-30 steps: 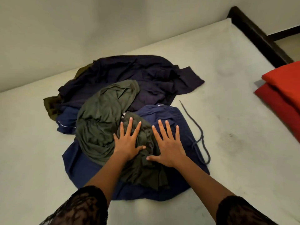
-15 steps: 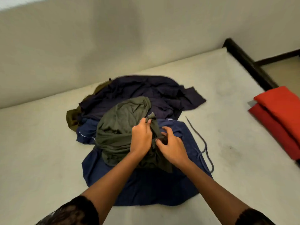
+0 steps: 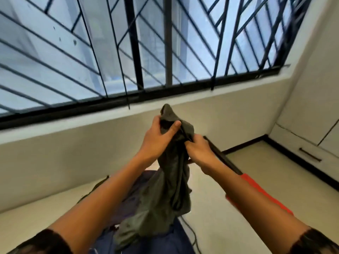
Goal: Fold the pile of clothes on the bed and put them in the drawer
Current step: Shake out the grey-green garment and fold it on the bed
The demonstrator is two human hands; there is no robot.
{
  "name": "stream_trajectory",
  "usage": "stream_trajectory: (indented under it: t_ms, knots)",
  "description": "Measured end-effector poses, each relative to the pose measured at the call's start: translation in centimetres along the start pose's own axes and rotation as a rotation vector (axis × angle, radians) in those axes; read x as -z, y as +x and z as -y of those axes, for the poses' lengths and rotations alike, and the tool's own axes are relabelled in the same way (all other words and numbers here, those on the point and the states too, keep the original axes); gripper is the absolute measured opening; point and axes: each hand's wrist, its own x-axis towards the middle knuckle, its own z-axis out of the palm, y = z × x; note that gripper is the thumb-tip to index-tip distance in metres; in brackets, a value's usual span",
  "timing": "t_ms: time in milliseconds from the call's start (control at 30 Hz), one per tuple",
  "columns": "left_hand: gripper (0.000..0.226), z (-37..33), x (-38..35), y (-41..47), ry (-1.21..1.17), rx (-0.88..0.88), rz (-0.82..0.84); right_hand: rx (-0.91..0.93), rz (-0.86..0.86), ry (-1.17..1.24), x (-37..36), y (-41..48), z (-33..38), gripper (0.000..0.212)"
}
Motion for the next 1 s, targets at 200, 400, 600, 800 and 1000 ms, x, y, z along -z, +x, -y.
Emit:
stream_trajectory:
  t_ms: [200, 400, 600, 800, 1000]
  knots:
    - [0.045, -8.4, -4.3, 0.0, 0.022, 0.112, 0.363, 0.026, -0.144, 0.212, 12.5, -1.8, 10.7, 0.022]
    - [0.022, -16.2, -12.9, -0.9, -0.083, 0.126, 0.371, 0.154, -0.222, 0.251, 24.0, -7.0, 17.0, 0.025]
    - [0.011, -27.7, -20.8, -2.3, -0.383, 0.106, 0.402, 0.280, -0.212, 0.027, 34.6, -15.0, 15.3, 0.050]
    - [0.031, -35.1, -28.5, -3.7, -0.629, 0.230, 0.435, 0.009, -0.367, -0.266, 40.7, -22.5, 5.6, 0.102]
    - [0.032, -39.6, -33.5, -5.3, -0.907, 0.262, 0.502, -0.238, -0.499, -0.103, 44.9, -26.4, -2.4, 0.043]
